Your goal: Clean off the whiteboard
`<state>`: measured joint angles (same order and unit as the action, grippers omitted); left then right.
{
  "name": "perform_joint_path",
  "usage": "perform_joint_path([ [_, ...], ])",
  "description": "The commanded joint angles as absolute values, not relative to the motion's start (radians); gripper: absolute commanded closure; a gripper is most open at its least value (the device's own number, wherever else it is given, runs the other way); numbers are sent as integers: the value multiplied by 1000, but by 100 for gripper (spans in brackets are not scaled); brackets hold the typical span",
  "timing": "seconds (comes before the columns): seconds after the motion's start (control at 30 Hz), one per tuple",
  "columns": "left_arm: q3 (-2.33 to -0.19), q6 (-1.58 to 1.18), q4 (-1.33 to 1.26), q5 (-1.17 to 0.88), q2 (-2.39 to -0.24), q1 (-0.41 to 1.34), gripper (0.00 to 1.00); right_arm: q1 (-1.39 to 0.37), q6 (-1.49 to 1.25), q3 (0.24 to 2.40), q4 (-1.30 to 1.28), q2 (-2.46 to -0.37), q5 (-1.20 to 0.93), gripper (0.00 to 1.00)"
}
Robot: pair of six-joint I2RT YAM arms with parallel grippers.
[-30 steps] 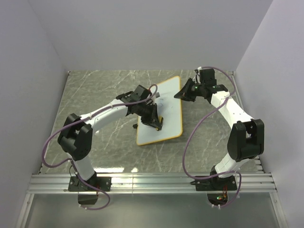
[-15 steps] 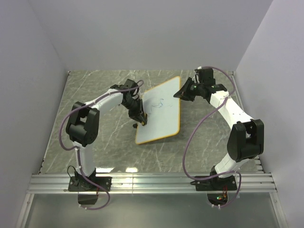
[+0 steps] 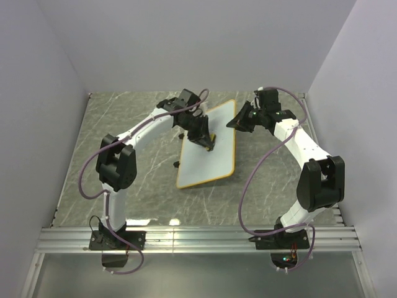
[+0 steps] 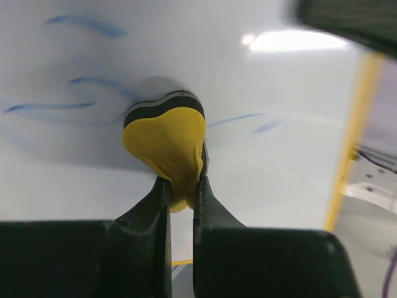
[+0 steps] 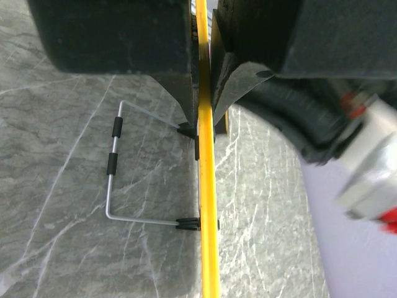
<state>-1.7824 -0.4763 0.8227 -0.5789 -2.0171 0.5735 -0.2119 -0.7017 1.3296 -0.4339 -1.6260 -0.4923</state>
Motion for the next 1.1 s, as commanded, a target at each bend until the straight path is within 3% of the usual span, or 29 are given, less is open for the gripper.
perform_joint_path([
  [0.0,-1827,-529,678,-770,-2052,632,100,-284,-721,1347,-443,-1635,-546,100],
  [0.3,-1635,-575,670,-661,-2066,468,100,-285,-684,1362,-482,-1623,-540,100],
  [0.5,-1680,-492,781,-519,-2161,387,100,-285,-684,1342,-479,-1612,-545,100],
  [0.9,-1994,-505,830,-633,-2194,563,100,-291,-699,1336,-465,-1620,-543,100],
  [1.07,-1977,-563,732,-749,-2146,598,100,-301,-701,1339,-463,-1629,-541,100],
])
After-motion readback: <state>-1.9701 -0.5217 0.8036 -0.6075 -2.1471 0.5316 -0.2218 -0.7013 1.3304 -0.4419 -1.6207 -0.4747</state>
